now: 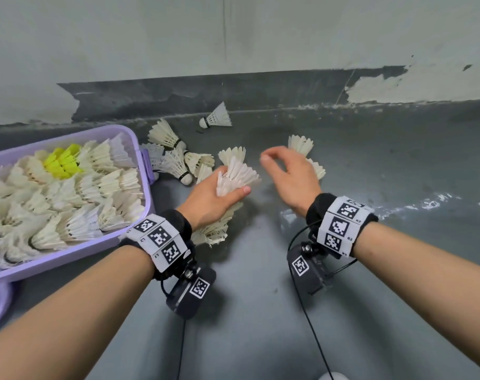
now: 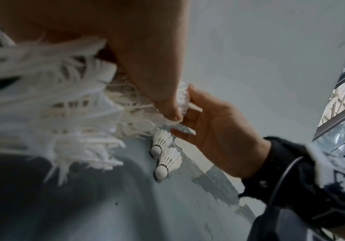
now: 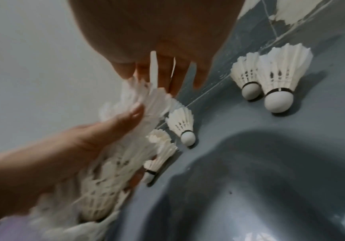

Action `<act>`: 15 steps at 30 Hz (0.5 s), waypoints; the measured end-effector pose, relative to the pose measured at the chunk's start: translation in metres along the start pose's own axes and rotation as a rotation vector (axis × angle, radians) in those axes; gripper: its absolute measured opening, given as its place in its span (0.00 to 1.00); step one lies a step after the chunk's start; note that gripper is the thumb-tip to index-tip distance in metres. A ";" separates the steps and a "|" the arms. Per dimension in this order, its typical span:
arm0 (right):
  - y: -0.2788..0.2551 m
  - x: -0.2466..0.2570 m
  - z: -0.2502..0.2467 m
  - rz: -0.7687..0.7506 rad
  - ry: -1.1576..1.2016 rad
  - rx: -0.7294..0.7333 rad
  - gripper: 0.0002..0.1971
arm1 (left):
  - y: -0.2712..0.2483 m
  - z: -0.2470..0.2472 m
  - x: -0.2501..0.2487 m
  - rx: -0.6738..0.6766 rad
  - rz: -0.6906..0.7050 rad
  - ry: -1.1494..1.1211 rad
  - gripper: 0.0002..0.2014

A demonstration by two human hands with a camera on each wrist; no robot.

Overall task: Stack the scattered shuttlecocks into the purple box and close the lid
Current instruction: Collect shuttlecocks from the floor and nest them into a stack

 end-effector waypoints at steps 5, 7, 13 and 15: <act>0.013 -0.073 -0.047 0.377 -0.308 -0.212 0.33 | 0.002 -0.028 0.005 -0.120 -0.049 -0.001 0.28; 0.011 -0.095 -0.048 0.483 -0.296 -0.158 0.37 | 0.004 -0.032 0.009 -0.143 -0.055 -0.026 0.26; -0.007 -0.098 -0.032 0.414 -0.103 -0.190 0.15 | -0.001 -0.016 0.011 -0.073 -0.040 0.071 0.31; -0.007 -0.079 -0.029 0.341 0.001 -0.206 0.12 | -0.003 -0.008 0.013 -0.041 -0.029 0.140 0.34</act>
Point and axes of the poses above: each hand's wrist, its own y-axis towards the middle knuckle, its own z-axis out of the palm, x = y × z, the point moved 9 cm from there along y, towards the middle knuckle, and after that the axes turned 13 degrees about y, right-handed, at the moved point
